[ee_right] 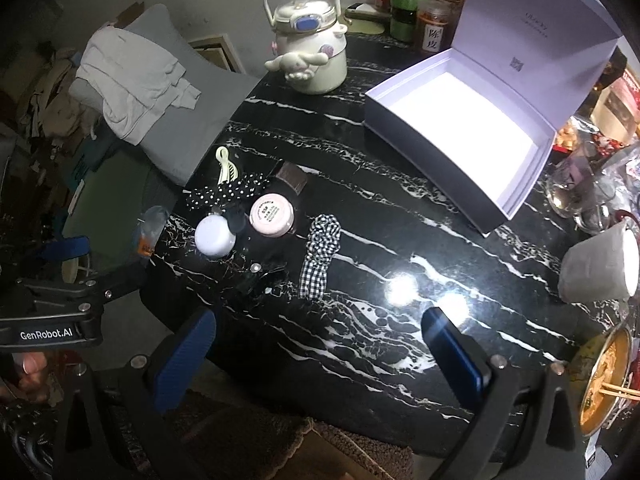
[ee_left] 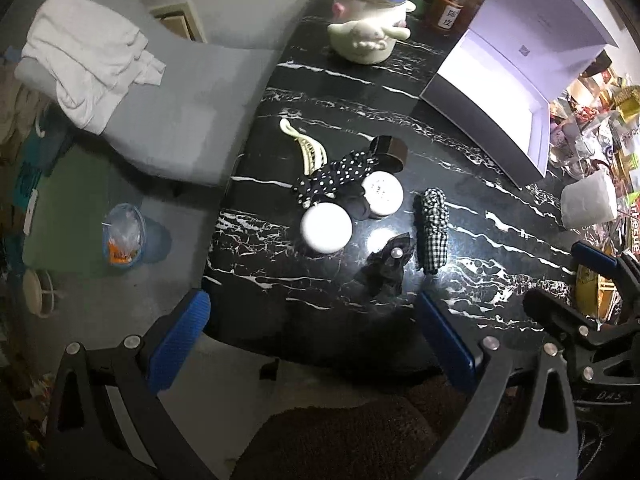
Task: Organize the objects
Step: 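Move both tools toward the white ball and gingham scrunchie on the table, then grasp the white ball with the left tool while the right tool grasps the gingham scrunchie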
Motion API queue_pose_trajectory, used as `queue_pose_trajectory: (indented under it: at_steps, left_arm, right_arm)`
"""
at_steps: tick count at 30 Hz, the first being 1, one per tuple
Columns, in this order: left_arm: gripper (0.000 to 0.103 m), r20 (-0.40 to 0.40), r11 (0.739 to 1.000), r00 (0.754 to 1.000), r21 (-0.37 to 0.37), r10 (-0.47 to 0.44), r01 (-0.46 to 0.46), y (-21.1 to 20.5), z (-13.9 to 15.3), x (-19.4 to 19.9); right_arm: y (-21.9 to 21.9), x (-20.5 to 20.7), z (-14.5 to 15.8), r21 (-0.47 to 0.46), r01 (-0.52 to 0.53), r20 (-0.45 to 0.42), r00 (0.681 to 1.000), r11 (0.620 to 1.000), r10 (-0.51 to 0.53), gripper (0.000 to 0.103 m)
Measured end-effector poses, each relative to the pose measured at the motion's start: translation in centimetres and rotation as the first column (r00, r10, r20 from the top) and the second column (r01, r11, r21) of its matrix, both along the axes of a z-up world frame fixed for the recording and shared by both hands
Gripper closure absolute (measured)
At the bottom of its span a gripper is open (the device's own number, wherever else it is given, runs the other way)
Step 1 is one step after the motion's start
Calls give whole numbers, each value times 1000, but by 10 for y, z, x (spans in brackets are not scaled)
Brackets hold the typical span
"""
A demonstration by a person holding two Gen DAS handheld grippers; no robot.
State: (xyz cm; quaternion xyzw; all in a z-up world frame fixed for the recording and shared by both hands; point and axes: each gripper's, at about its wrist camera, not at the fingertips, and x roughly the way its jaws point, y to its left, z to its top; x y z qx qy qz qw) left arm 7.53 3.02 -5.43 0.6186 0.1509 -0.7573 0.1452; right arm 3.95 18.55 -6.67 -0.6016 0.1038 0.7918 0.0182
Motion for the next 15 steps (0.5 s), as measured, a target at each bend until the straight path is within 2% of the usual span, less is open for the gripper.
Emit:
queue_pose_trajectory:
  at_steps: [5,11,15]
  left_arm:
    - [1,-10,1000,1000,21,-3,3,-11,-11,-7]
    - [3,-24,998,999,65,-26,28,-19,-34,-14]
    - [4,-29,995,999,88,-37,40,-21,-53,-18]
  right_arm:
    - [-3,-11,-10,8,7,10,1000,1000,-8,0]
    - [-5,-23,-36,27,20,55,998,999,-22,0]
    - [-3,-27,-54,58,42,74,996,997,-46,5]
